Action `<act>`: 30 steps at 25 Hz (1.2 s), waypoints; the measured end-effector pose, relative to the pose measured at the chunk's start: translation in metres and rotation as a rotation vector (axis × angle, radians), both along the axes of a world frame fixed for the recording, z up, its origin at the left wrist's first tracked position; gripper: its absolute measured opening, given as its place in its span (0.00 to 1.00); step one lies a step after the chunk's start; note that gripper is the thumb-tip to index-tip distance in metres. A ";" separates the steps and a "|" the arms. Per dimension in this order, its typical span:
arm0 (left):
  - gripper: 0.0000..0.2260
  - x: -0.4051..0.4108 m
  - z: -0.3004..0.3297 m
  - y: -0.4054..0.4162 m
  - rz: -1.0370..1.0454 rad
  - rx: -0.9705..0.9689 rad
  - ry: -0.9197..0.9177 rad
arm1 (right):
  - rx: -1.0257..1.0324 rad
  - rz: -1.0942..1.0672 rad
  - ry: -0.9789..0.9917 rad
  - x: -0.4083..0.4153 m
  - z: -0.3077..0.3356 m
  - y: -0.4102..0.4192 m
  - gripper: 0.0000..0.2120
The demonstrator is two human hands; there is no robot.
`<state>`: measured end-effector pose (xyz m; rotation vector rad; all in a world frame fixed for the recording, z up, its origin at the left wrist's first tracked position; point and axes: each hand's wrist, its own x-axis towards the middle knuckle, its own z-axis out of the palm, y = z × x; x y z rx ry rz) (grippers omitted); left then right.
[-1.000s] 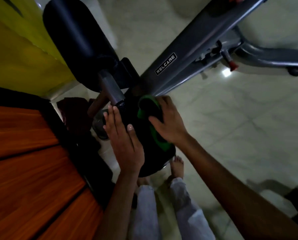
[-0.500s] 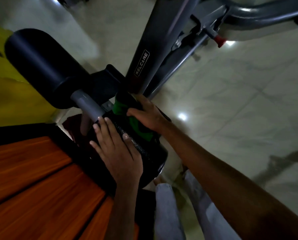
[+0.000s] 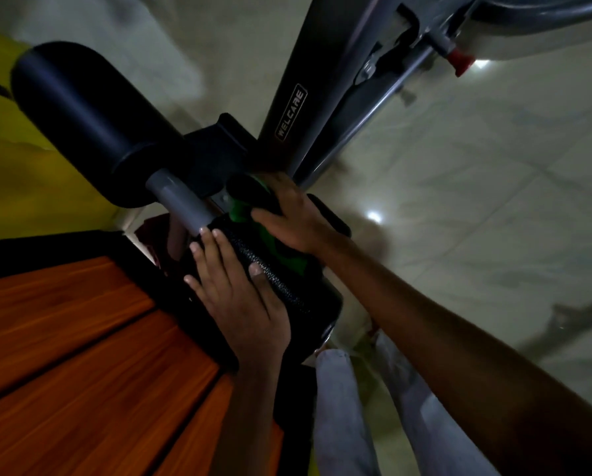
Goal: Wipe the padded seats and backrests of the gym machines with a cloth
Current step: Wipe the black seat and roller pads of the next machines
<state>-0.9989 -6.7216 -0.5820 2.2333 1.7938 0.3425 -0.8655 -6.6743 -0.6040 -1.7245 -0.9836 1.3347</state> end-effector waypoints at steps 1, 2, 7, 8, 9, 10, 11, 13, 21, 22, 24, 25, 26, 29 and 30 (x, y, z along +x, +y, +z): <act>0.24 0.000 0.000 0.000 -0.002 -0.001 -0.004 | 0.000 0.013 -0.002 -0.001 -0.002 0.016 0.25; 0.24 -0.001 -0.001 0.000 -0.004 -0.001 -0.011 | 0.008 0.021 -0.013 -0.001 -0.004 0.025 0.25; 0.25 -0.016 -0.003 -0.002 0.016 -0.051 -0.176 | 0.003 -0.001 -0.008 -0.002 0.010 0.011 0.23; 0.25 -0.025 -0.005 -0.003 0.022 -0.066 -0.247 | 0.016 -0.023 0.005 -0.001 0.014 0.009 0.23; 0.24 -0.033 -0.005 -0.004 0.035 -0.074 -0.313 | 0.032 -0.058 0.021 0.001 0.020 0.007 0.22; 0.24 -0.040 -0.004 -0.005 0.055 -0.073 -0.365 | 0.061 -0.090 0.005 0.002 0.026 0.006 0.23; 0.24 -0.045 -0.002 -0.005 0.081 -0.061 -0.409 | 0.102 -0.098 -0.046 0.001 0.032 0.004 0.24; 0.24 -0.039 -0.002 -0.005 0.120 -0.026 -0.461 | 0.189 -0.005 -0.198 -0.007 0.036 0.004 0.28; 0.23 -0.023 -0.011 -0.007 0.153 -0.049 -0.393 | 0.177 0.097 -0.419 -0.024 0.029 -0.088 0.31; 0.23 -0.024 -0.011 -0.007 0.151 -0.048 -0.419 | 0.181 0.099 -0.392 -0.022 0.029 -0.106 0.30; 0.22 -0.025 -0.011 -0.006 0.160 -0.065 -0.469 | 0.193 0.102 -0.360 -0.021 0.027 -0.124 0.29; 0.22 -0.026 -0.011 -0.006 0.169 -0.074 -0.495 | 0.204 0.104 -0.367 -0.021 0.026 -0.121 0.29; 0.22 -0.028 -0.012 -0.006 0.175 -0.076 -0.521 | 0.211 0.104 -0.392 -0.021 0.025 -0.110 0.29; 0.22 -0.040 -0.021 -0.007 0.160 -0.074 -0.598 | 0.178 0.087 -0.437 -0.026 0.022 -0.043 0.31; 0.23 -0.046 -0.027 -0.008 0.157 -0.078 -0.619 | 0.154 0.089 -0.430 -0.028 0.022 -0.017 0.32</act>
